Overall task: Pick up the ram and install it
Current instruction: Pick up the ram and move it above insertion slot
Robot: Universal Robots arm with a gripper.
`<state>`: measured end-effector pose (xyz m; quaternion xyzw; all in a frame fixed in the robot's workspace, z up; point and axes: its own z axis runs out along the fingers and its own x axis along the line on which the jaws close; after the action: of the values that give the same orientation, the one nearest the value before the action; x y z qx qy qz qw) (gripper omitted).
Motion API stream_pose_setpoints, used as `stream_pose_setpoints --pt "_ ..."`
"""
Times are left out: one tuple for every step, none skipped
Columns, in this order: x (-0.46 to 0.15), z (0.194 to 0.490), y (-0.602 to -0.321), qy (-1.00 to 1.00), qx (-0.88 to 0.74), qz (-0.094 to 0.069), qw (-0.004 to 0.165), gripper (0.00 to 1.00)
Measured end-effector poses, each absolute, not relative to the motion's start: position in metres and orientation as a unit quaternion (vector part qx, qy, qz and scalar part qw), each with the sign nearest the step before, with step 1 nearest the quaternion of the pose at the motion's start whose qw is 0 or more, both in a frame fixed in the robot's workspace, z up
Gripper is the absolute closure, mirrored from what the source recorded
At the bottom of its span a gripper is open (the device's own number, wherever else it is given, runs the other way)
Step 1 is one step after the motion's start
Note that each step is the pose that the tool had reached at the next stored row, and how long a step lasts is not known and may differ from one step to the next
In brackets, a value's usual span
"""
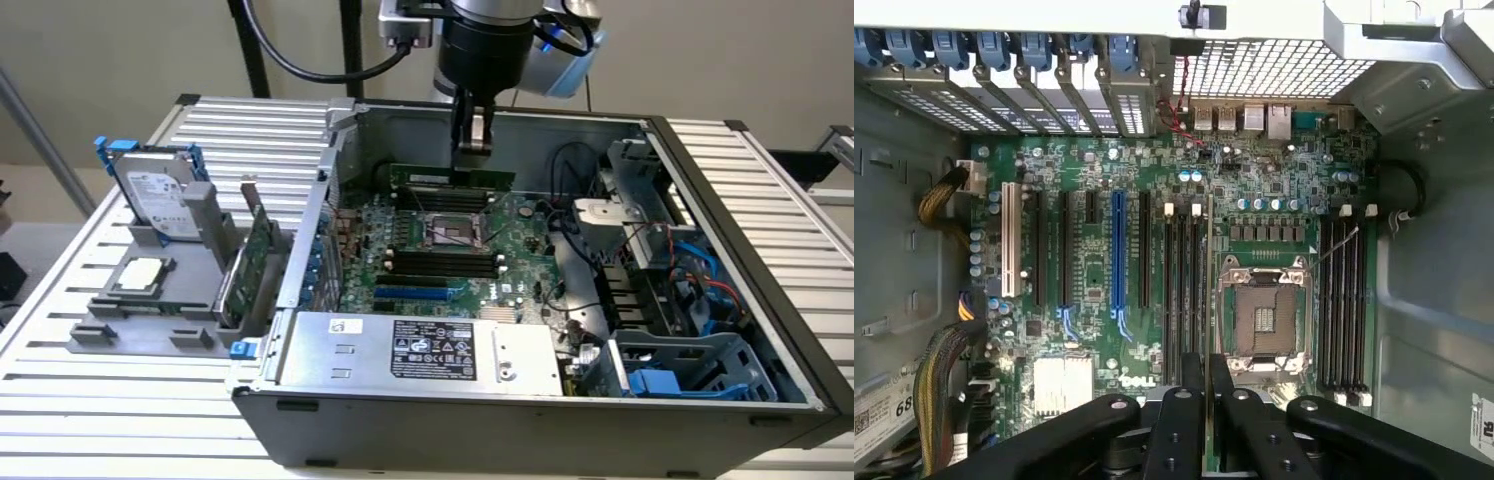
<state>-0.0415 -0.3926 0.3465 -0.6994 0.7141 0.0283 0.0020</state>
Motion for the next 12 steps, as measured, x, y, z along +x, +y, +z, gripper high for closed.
stream_pose_setpoints --pt "-0.0415 0.3465 -0.3926 0.714 -0.699 0.028 0.002 1.0" --pt "-0.0415 0.3465 -0.3926 0.714 -0.699 0.028 0.002 1.0" --pt "-0.0415 0.3465 -0.3926 0.714 -0.699 0.028 0.002 1.0" --pt "-0.0415 0.3465 -0.3926 0.714 -0.699 0.028 0.002 1.0" --pt "-0.0415 0.3465 -0.3926 0.714 -0.699 0.028 0.002 1.0" --pt "-0.0415 0.3465 -0.3926 0.714 -0.699 0.028 0.002 1.0" --pt "-0.0415 0.3465 -0.3926 0.714 -0.699 0.028 0.002 1.0" --pt "-0.0415 0.3465 -0.3926 0.714 -0.699 0.028 0.002 1.0" --pt "-0.0415 0.346 -0.3926 0.714 -0.699 0.028 0.002 1.0" --pt "-0.0418 0.3441 -0.3926 0.714 -0.699 0.028 0.002 1.0" --pt "-0.0422 0.3423 -0.3926 0.714 -0.699 0.028 0.002 1.0" --pt "-0.0425 0.3405 -0.3926 0.714 -0.699 0.028 0.002 1.0"
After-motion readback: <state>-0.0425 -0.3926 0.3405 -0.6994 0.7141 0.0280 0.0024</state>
